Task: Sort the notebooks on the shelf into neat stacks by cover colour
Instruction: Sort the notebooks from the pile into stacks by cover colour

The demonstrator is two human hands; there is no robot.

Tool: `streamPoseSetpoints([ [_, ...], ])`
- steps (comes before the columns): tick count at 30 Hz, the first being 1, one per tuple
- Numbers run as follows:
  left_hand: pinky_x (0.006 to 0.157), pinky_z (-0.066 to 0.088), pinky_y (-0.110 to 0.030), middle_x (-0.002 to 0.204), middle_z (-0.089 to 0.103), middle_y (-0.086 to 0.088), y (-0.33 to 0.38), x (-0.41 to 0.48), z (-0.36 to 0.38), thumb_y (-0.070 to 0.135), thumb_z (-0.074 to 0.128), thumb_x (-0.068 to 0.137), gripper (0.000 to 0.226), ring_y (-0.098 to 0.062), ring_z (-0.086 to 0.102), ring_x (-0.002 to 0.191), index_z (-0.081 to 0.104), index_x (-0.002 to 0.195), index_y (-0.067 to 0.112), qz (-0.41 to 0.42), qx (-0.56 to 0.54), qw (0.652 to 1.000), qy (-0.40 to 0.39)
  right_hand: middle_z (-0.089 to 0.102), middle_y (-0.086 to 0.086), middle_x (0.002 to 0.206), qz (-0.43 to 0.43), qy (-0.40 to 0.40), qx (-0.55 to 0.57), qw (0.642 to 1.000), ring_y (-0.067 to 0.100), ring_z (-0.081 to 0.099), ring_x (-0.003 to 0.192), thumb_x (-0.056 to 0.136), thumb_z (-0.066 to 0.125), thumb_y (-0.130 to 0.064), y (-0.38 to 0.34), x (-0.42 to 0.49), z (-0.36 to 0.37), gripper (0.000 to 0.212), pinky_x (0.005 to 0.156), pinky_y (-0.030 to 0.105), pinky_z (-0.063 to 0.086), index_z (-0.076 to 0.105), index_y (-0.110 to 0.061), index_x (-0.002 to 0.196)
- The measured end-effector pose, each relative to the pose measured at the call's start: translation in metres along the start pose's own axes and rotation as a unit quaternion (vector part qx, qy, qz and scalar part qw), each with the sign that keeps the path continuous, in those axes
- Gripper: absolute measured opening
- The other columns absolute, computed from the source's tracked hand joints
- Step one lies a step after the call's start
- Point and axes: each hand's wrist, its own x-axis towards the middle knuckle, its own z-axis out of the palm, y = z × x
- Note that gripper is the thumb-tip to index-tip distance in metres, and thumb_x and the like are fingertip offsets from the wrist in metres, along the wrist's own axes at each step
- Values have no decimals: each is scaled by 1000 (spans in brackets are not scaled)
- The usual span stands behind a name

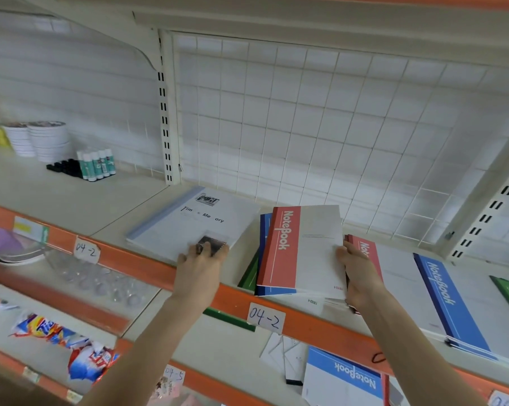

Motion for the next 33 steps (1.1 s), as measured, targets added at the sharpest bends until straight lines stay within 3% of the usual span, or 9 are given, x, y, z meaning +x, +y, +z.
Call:
streamPoseSetpoints([
  [6,109,23,-50,154,20,-18,-1,11,3,17,30,98,52,-42,20,138,20,147,30,-23,19,997,-68,69,3,91,-6,1,3,1000,24,66,80,99,35,-8,-4,0,-3,31,63,34,53,63,-22,100],
  [10,110,21,-48,154,21,-16,-4,18,0,26,28,100,47,-40,18,139,23,147,32,-53,-27,993,-100,69,3,91,-10,6,22,1000,21,67,74,99,35,-7,-7,-4,-12,30,53,30,54,62,-20,100],
  [14,105,30,-42,142,42,-14,21,12,-19,24,35,99,43,-29,39,130,39,140,9,-33,-215,976,18,69,3,83,-14,-1,52,999,17,68,59,100,34,-7,-10,-11,-24,30,45,29,53,61,-20,96],
  [16,101,34,-34,128,54,-4,49,2,-40,22,39,100,36,-19,49,120,50,130,5,-15,-424,904,46,70,6,85,-8,-10,64,998,19,69,64,100,34,-8,-11,-15,-33,26,48,31,55,60,-16,101],
  [19,84,46,-36,89,65,0,86,1,-68,27,46,98,20,-18,61,86,60,91,15,-124,-694,698,-129,70,8,89,0,-23,71,997,24,69,75,100,35,-11,-15,-25,-46,24,55,35,58,59,-15,101],
  [21,73,47,-34,82,69,-7,104,6,-71,29,49,96,23,-23,64,79,62,99,11,-178,-758,582,-237,70,8,96,-10,-17,40,999,24,68,80,100,38,-11,-17,-28,-57,23,58,35,58,60,-14,106],
  [25,65,40,-28,94,66,-6,137,14,-58,30,42,99,19,-15,60,77,59,99,19,-133,-726,626,-250,67,7,96,-53,70,-211,974,23,66,85,94,50,-8,-18,-28,-83,15,73,36,56,60,-11,105],
  [30,65,39,-25,83,61,4,161,17,-55,28,42,100,18,-10,57,73,56,105,18,-132,-711,650,-234,66,5,88,-60,168,-284,942,27,60,79,86,49,1,-22,-23,-117,22,70,34,50,58,-19,83],
  [33,79,39,-26,90,61,1,149,22,-54,20,48,97,9,-11,56,77,56,93,21,-145,-713,656,-202,63,15,110,-59,242,-334,909,27,57,84,85,50,1,-29,-15,-141,30,68,29,43,57,-9,112],
])
